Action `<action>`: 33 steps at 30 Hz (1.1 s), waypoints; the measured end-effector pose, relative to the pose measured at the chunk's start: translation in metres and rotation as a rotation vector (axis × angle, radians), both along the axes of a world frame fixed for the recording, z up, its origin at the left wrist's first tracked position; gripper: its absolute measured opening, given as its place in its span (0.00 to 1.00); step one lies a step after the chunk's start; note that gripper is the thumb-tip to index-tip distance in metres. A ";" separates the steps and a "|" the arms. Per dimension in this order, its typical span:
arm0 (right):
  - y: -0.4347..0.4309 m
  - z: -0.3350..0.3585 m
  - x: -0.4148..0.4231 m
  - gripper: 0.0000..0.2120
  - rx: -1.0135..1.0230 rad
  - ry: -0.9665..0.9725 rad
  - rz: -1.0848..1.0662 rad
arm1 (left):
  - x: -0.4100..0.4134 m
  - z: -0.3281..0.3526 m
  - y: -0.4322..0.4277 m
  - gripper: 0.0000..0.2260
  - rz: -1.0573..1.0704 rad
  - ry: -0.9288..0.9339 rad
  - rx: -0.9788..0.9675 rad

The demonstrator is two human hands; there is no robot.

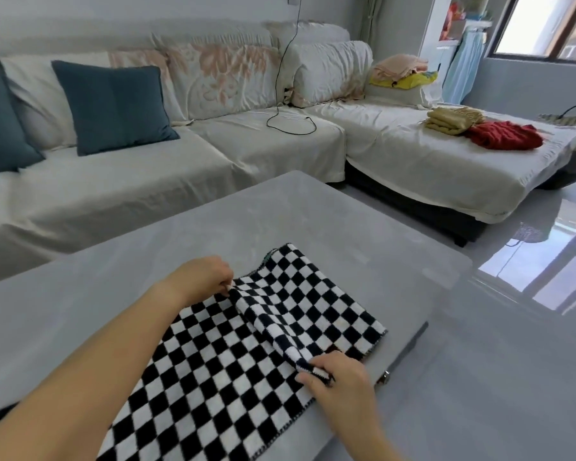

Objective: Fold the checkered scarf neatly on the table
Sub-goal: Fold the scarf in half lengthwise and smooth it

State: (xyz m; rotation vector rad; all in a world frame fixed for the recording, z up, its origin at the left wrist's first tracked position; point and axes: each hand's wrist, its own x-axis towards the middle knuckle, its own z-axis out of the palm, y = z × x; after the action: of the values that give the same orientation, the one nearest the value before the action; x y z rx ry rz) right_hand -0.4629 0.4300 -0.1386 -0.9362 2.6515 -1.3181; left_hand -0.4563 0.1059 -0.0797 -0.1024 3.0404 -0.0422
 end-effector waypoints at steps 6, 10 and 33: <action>-0.011 -0.005 0.024 0.11 0.062 0.230 0.085 | 0.026 -0.001 -0.011 0.05 -0.037 0.011 -0.095; -0.021 -0.008 0.034 0.11 0.044 0.265 0.168 | 0.045 -0.003 -0.021 0.05 -0.078 0.038 -0.159; -0.031 -0.030 0.064 0.34 0.630 0.262 0.374 | 0.100 -0.072 0.011 0.47 0.330 -0.085 0.192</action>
State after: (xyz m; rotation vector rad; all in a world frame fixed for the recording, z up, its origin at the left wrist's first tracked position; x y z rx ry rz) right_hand -0.3984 0.3985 -0.1684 -1.4473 2.5980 -0.2650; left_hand -0.3562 0.1166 -0.1521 -0.5673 2.8815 0.2618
